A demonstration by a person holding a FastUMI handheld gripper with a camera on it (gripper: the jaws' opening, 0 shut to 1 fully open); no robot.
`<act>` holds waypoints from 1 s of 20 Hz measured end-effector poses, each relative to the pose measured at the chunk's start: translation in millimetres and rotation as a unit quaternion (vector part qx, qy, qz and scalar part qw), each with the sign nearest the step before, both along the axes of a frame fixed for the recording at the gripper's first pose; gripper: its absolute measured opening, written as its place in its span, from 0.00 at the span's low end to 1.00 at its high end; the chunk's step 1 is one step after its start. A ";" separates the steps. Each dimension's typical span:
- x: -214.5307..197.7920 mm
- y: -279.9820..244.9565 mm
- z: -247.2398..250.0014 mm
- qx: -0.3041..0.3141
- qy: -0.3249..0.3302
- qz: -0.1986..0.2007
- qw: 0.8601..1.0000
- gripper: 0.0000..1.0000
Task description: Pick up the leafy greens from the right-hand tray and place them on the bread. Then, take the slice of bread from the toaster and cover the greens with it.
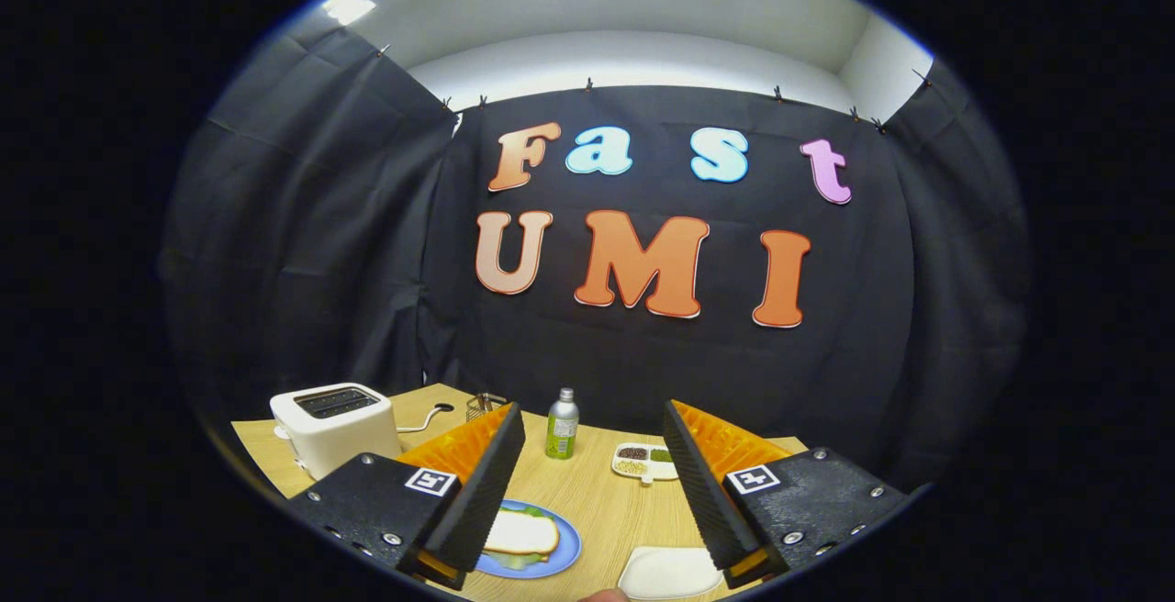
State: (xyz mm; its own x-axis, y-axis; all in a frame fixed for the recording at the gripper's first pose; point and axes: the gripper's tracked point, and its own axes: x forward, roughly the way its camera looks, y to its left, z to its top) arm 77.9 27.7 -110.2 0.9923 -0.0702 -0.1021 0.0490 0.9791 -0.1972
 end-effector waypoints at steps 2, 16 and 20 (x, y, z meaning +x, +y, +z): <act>-8.2 3.8 9.4 0.000 -0.014 0.002 1.000 0.92; -40.5 19.5 19.8 0.053 -0.059 0.003 0.997 0.94; -44.0 9.3 25.8 0.035 -0.069 -0.007 0.997 0.95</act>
State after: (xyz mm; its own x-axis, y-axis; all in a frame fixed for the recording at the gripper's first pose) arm 33.9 37.0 -84.4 0.9962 -0.0814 0.0305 0.0844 0.9893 -0.1190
